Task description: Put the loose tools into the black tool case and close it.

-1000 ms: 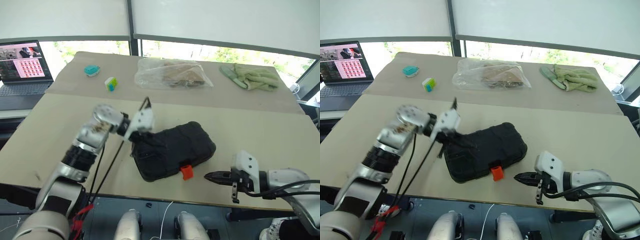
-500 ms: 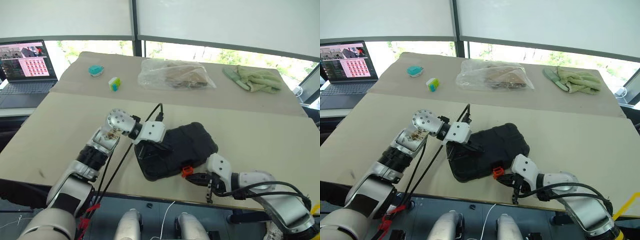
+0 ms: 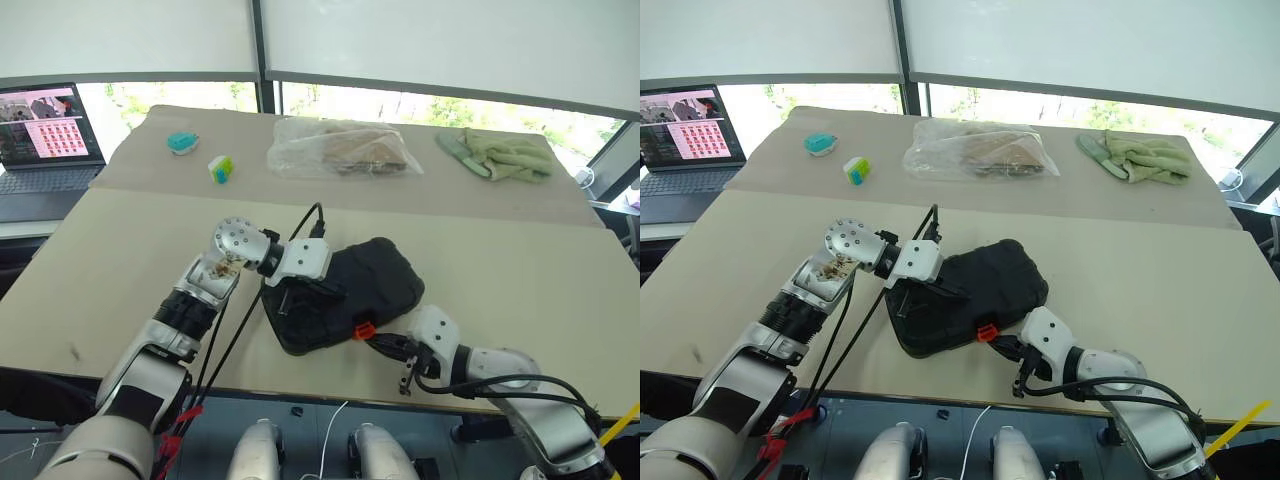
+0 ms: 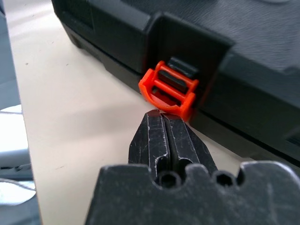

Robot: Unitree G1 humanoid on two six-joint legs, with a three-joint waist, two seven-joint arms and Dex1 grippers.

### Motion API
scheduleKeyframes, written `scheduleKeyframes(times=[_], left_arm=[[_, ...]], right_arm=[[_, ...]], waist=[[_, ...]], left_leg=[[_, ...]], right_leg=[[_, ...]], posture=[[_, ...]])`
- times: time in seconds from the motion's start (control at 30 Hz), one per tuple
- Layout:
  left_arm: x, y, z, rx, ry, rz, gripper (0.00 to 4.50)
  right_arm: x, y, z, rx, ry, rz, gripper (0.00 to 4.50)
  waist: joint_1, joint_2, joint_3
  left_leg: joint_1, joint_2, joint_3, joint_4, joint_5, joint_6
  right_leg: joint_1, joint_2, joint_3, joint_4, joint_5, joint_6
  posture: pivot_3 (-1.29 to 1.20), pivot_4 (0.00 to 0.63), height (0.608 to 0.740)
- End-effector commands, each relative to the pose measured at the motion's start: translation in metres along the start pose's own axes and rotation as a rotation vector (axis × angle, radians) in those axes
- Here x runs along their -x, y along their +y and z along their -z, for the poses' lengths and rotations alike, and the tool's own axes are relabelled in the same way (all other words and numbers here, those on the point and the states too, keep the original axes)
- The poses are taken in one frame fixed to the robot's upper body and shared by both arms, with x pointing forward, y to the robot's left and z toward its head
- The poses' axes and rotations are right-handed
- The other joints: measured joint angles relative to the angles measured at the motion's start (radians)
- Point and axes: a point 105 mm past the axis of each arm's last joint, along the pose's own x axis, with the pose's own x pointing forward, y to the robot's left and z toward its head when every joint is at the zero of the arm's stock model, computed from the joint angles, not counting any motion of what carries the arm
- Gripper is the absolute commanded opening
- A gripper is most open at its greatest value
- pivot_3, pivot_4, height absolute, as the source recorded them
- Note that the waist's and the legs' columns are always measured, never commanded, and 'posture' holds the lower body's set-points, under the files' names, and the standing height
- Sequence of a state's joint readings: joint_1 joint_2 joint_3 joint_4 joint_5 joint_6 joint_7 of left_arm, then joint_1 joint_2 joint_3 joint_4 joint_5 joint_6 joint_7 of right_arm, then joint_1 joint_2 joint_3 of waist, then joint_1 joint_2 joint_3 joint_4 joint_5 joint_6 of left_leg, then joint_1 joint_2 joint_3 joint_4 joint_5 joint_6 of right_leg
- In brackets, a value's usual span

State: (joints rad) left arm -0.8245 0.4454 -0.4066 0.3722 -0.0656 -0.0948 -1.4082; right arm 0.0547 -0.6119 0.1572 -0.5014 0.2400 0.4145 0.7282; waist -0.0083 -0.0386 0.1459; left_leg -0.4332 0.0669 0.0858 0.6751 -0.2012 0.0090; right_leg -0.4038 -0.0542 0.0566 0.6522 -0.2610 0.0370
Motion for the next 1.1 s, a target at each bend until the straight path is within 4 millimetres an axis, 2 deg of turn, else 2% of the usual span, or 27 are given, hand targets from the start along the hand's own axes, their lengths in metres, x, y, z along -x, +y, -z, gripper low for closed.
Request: scheduleKeyframes(times=[0.03,0.23,0.33,0.47,0.7,0.87,1.1], left_arm=[[-0.011,-0.014,0.017,0.039,0.066,0.07,0.01],[-0.008,-0.013,0.019,0.035,0.073,0.069,0.01],[-0.008,-0.013,0.02,0.034,0.077,0.072,0.01],[-0.009,-0.011,0.018,0.028,0.077,0.077,0.01],[-0.01,-0.009,0.016,0.023,0.079,0.084,0.01],[-0.01,-0.009,0.016,0.021,0.078,0.085,0.01],[-0.01,-0.008,0.017,0.024,0.078,0.082,0.01]], right_arm=[[0.011,-0.01,-0.039,0.131,-0.138,0.074,0.0],[0.02,0.011,-0.011,0.055,-0.007,-0.025,0.0],[0.017,0.017,0.003,0.025,0.038,-0.039,0.0],[0.008,0.014,0.014,0.009,0.061,-0.007,0.0],[-0.012,0.001,0.019,0.019,0.045,0.059,0.0],[-0.025,-0.007,0.002,0.021,-0.065,0.113,0.0],[-0.016,-0.014,-0.029,0.049,-0.221,0.171,0.0]], waist=[[-0.001,0.0,0.0],[-0.001,0.0,0.0],[-0.001,0.0,0.0],[-0.001,-0.001,-0.001],[-0.001,-0.001,-0.001],[-0.003,-0.002,-0.001],[-0.011,-0.002,-0.001]], left_leg=[[0.0,0.0,0.0,0.0,0.0,0.0],[0.001,0.0,0.0,0.0,0.0,0.0],[0.002,0.0,0.001,0.0,0.0,0.0],[0.002,0.0,0.001,0.0,0.0,0.0],[0.002,0.0,0.001,0.0,0.0,0.0],[0.003,0.0,0.001,0.0,0.0,0.0],[0.004,0.0,0.001,0.0,0.0,0.0]], right_leg=[[0.0,0.0,0.0,0.0,0.0,0.0],[0.001,0.0,0.0,0.001,-0.001,0.0],[0.001,-0.001,0.0,0.001,-0.001,0.0],[0.001,-0.001,0.001,0.001,-0.001,-0.001],[0.001,-0.001,0.001,0.002,-0.001,-0.001],[0.001,0.0,0.001,0.002,-0.001,-0.001],[-0.001,0.001,0.003,0.005,-0.001,-0.002]], posture=[[0.0,0.15,0.74],[0.0,0.15,0.74],[0.0,0.15,0.74],[0.0,0.15,0.74],[0.0,0.15,0.74],[0.0,0.15,0.74],[0.0,0.15,0.74]])
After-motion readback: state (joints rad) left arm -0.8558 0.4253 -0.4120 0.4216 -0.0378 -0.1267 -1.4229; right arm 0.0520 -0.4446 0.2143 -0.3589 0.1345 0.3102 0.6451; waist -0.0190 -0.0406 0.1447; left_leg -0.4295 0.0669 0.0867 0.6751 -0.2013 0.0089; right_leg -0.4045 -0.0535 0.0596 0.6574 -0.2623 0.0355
